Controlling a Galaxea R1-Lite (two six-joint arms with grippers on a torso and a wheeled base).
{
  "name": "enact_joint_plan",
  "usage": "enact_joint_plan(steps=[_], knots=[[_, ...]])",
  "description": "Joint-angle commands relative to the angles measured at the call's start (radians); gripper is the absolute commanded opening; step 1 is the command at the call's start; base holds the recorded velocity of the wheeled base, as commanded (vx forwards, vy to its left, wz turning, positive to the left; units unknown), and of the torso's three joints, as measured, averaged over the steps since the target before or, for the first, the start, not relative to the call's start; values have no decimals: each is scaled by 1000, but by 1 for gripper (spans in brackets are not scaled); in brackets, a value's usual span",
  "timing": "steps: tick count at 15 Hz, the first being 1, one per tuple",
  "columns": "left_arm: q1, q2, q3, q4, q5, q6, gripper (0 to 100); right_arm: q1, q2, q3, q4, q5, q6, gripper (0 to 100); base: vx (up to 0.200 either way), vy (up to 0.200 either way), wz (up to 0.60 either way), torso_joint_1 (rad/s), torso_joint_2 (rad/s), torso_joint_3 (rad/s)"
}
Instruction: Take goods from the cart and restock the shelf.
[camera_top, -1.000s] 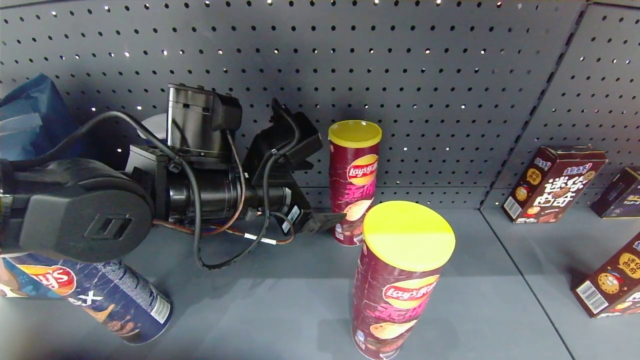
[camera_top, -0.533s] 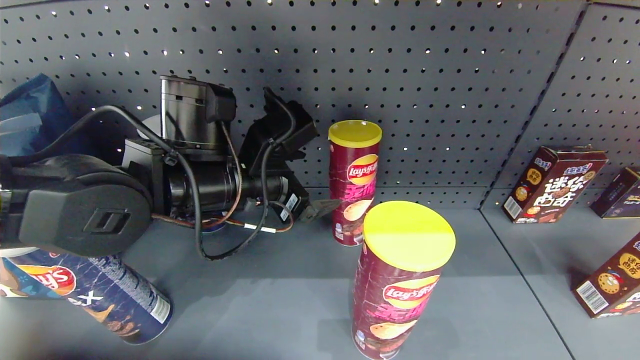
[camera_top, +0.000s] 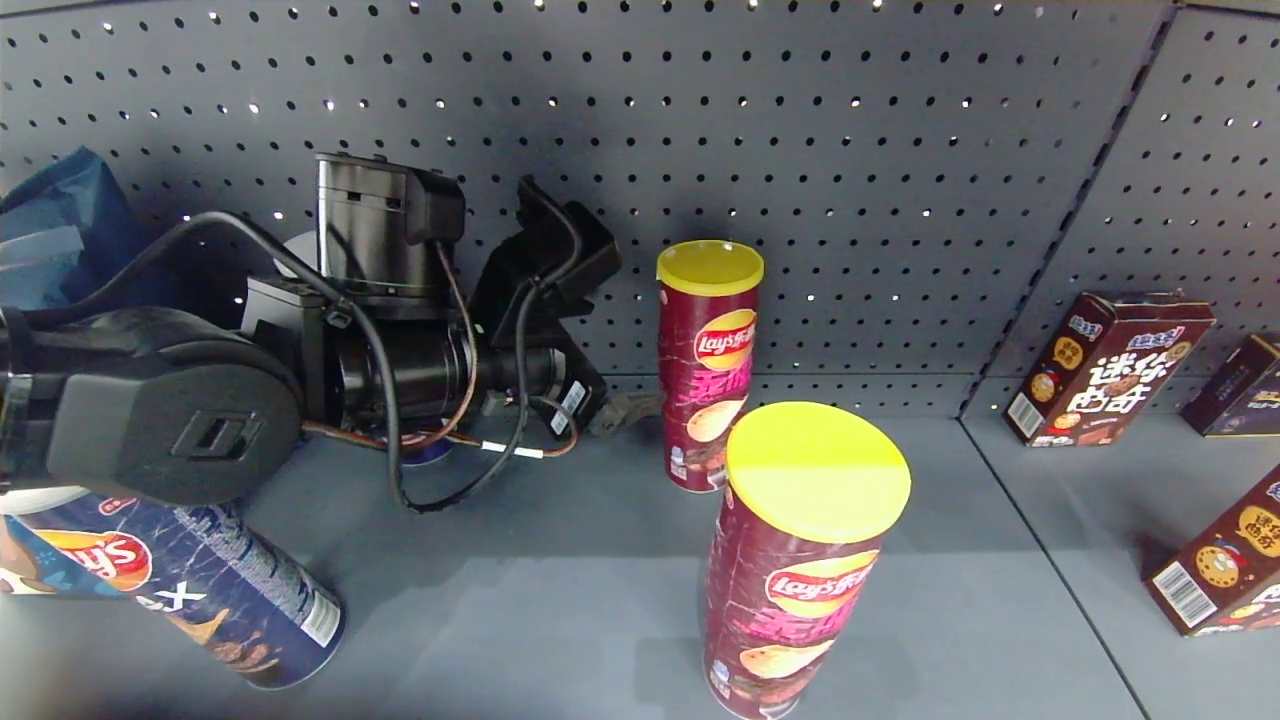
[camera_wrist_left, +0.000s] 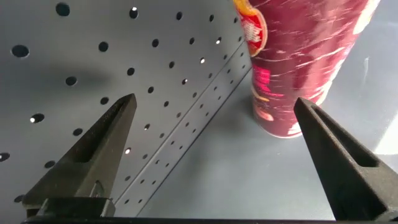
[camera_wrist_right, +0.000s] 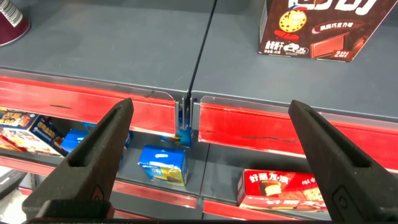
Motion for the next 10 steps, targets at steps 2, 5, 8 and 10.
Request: enact_joint_plan(steps=[2,5,8,10], knots=[[2,11,-1,-1,3,0,100,0,2,0,0,0,0,100,0,0,0,0,0,0],[-1,10,2,-1,-1,2,100,0,2,0,0,0,0,100,0,0,0,0,0,0],[-8,7,6,-1,-6,3,100,0,2,0,0,0,0,100,0,0,0,0,0,0],[-10,7,6,-1,-4,3,100,0,2,0,0,0,0,100,0,0,0,0,0,0]])
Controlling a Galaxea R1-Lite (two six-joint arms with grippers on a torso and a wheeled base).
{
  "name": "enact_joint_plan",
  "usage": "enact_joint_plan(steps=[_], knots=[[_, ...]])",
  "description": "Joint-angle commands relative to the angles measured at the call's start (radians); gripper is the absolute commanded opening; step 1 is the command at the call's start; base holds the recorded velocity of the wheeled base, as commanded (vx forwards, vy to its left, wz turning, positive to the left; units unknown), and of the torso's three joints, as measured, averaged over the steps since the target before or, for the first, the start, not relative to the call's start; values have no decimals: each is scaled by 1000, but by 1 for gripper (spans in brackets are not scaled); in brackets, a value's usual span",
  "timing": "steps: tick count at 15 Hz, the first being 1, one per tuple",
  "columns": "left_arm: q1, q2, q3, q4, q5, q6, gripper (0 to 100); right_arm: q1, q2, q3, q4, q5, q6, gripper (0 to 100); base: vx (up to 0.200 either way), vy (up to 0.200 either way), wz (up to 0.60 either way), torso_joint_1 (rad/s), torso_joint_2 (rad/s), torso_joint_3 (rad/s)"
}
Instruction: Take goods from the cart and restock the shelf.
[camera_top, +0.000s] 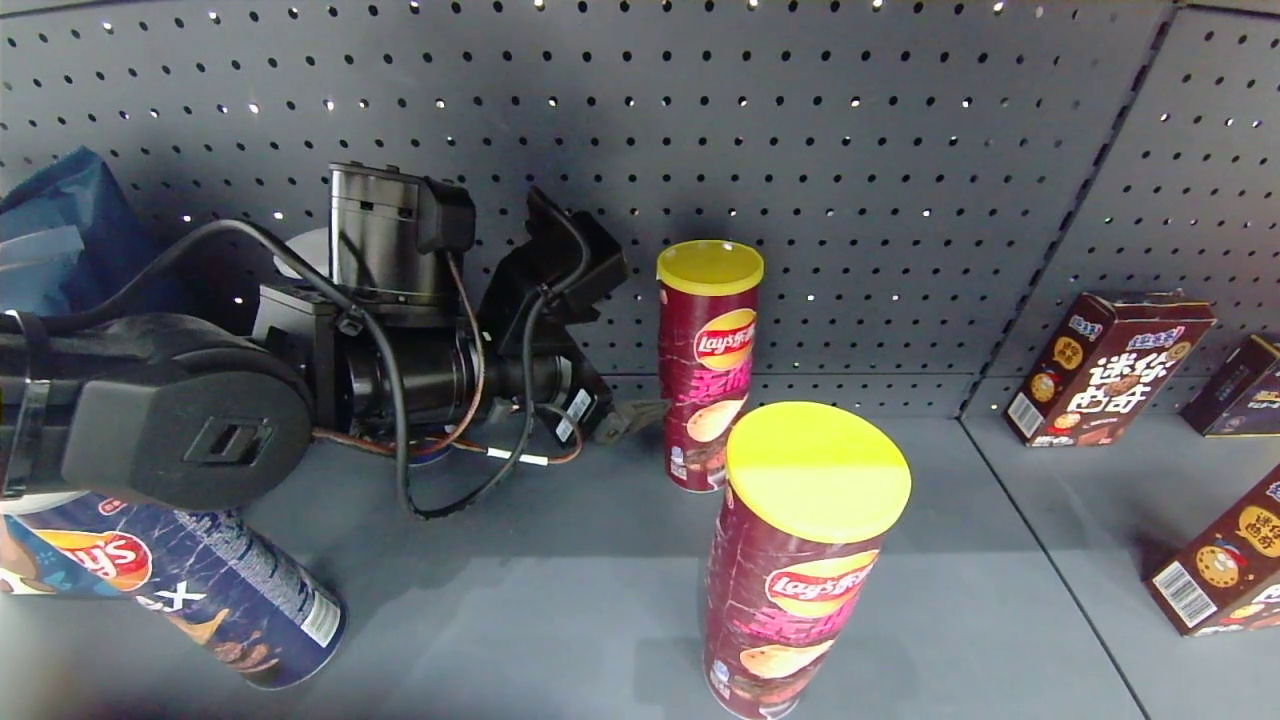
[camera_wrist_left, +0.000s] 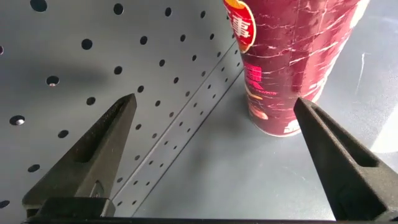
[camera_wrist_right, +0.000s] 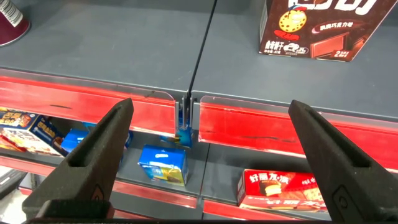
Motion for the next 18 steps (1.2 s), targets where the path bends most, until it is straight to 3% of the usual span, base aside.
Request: enact_joint_plan(steps=[1,18], knots=[[-4,1,-3,-2,0,0,100,0,2,0,0,0,0,100,0,0,0,0,0,0],[11,46,-41,0,46,-1,100,0,2,0,0,0,0,100,0,0,0,0,0,0]])
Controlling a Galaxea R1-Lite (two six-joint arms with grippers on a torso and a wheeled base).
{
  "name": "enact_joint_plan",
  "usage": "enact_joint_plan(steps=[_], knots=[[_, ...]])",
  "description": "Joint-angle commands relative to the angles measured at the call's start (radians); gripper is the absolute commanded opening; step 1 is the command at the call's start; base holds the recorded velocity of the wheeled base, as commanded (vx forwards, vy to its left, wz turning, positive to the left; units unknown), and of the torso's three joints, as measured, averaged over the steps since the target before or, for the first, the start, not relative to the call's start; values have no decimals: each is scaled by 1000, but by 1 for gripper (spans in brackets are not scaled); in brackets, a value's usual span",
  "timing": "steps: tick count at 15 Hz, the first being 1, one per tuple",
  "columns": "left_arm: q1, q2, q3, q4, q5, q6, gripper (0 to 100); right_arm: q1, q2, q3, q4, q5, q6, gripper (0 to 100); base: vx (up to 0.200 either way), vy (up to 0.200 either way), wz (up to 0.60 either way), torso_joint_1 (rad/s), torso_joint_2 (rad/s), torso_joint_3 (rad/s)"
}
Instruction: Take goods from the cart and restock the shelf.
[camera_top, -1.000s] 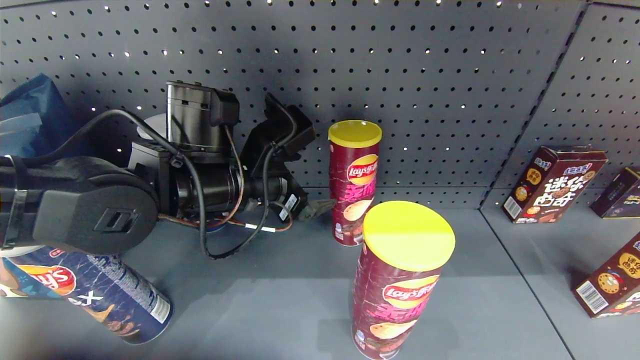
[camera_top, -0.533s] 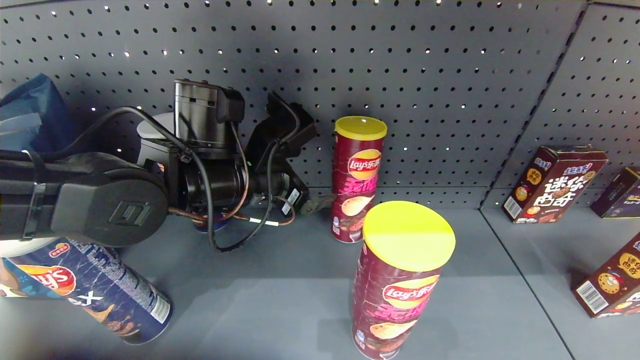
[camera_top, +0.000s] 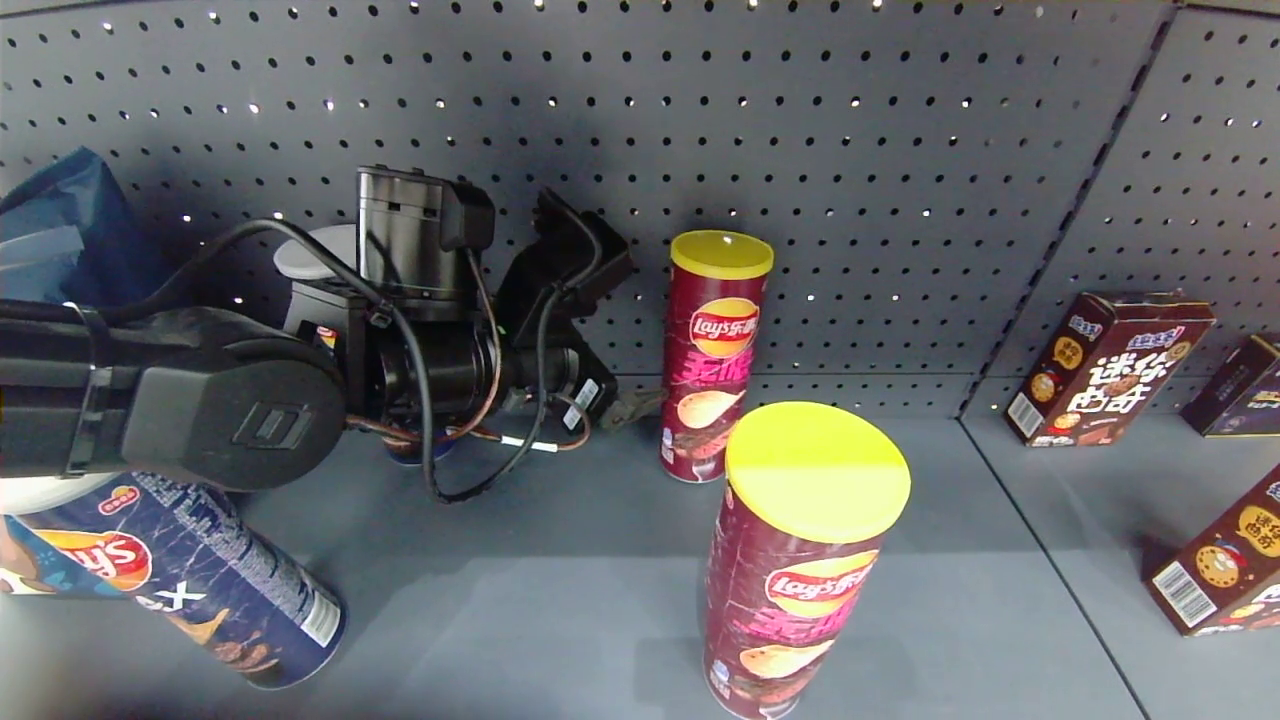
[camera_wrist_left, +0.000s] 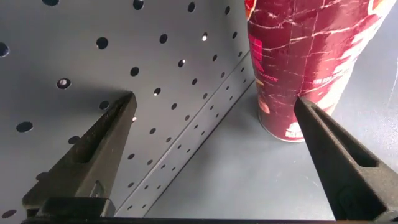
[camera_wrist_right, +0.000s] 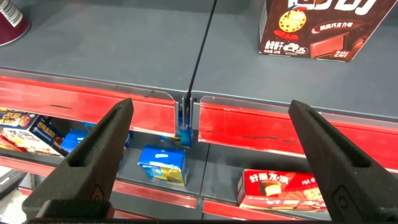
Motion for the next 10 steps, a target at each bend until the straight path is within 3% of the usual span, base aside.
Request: enact_joint_plan(steps=[1,10], knots=[[2,-2,5,0,0,0,100,1,2,0,0,1,0,100,0,0,0,0,0,0],[17,-58,51,9,15,2,100,1,2,0,0,1,0,100,0,0,0,0,0,0]])
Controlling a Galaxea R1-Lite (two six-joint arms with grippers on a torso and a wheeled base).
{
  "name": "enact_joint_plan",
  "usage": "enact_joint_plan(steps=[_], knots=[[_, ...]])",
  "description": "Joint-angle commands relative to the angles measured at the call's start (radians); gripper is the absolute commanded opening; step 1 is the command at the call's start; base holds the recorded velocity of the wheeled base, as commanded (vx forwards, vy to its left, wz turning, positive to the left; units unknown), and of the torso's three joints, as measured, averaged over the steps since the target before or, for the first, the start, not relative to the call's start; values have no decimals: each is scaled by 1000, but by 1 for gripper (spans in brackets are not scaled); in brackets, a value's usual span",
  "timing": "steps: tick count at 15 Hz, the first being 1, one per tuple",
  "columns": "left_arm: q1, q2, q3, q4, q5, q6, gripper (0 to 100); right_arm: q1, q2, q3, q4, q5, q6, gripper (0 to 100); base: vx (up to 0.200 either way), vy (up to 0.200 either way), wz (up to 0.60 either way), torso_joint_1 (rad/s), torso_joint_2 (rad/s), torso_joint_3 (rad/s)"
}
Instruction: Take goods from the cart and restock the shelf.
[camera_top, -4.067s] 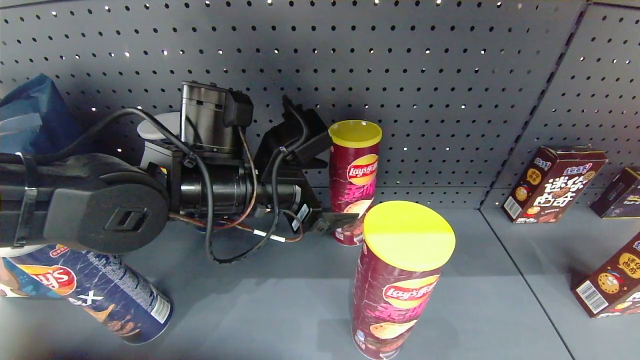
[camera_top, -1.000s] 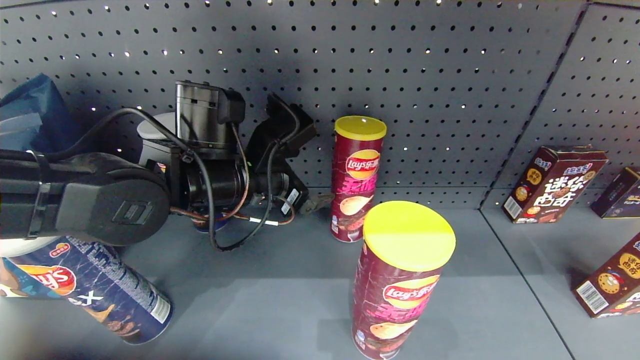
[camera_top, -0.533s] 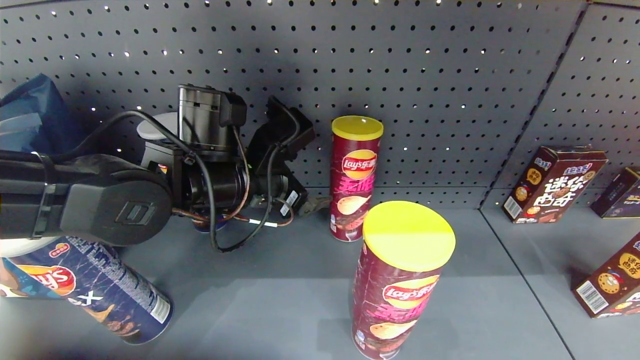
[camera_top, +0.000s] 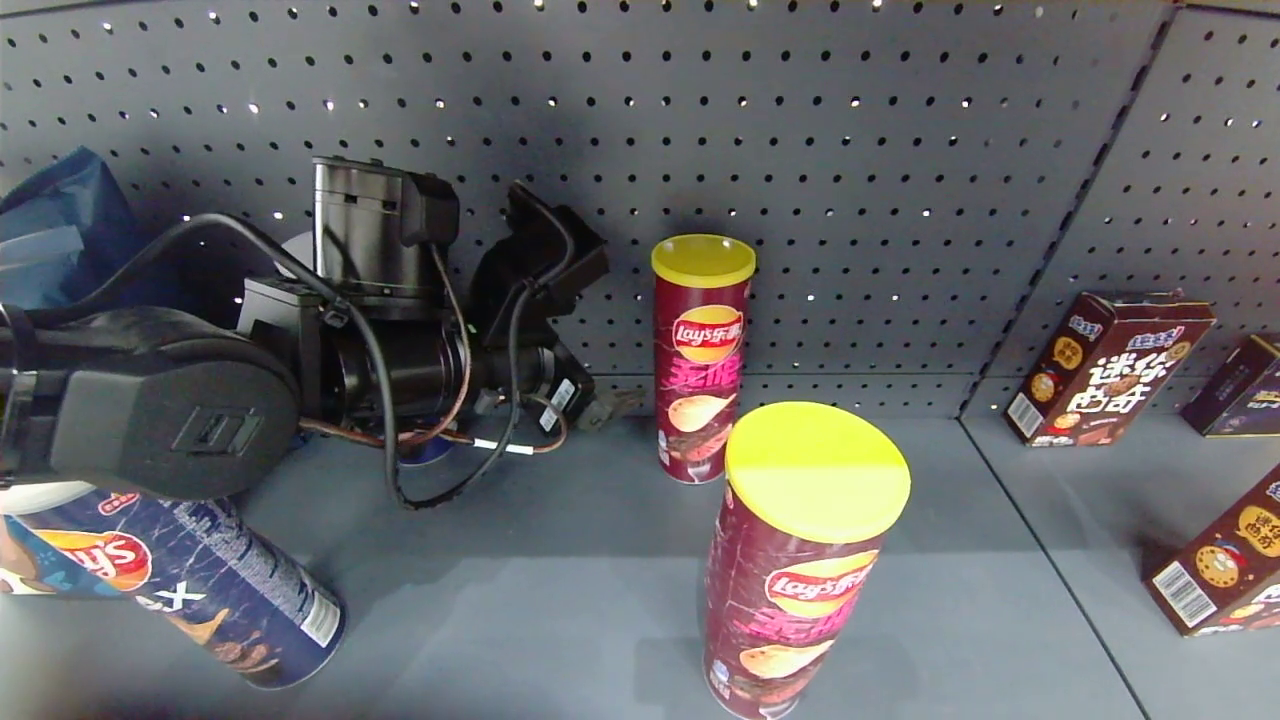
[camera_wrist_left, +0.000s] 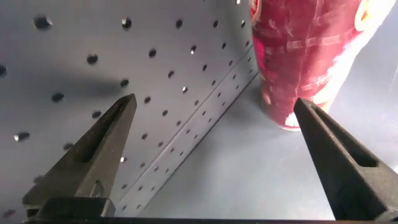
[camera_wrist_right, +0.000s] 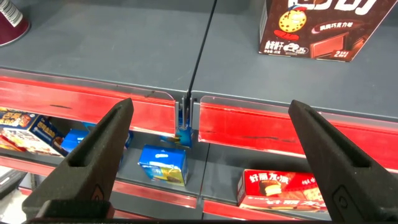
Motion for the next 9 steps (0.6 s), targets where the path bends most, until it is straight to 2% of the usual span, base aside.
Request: enact_joint_plan(steps=[1,4,9], knots=[[-3,-4,9,-1,25,1,100,1,2,0,0,1,0,100,0,0,0,0,0,0],[-17,-4,9,2,103,6,100,1,2,0,0,1,0,100,0,0,0,0,0,0],[-31,0,0,2,114,6,100,1,2,0,0,1,0,100,0,0,0,0,0,0]])
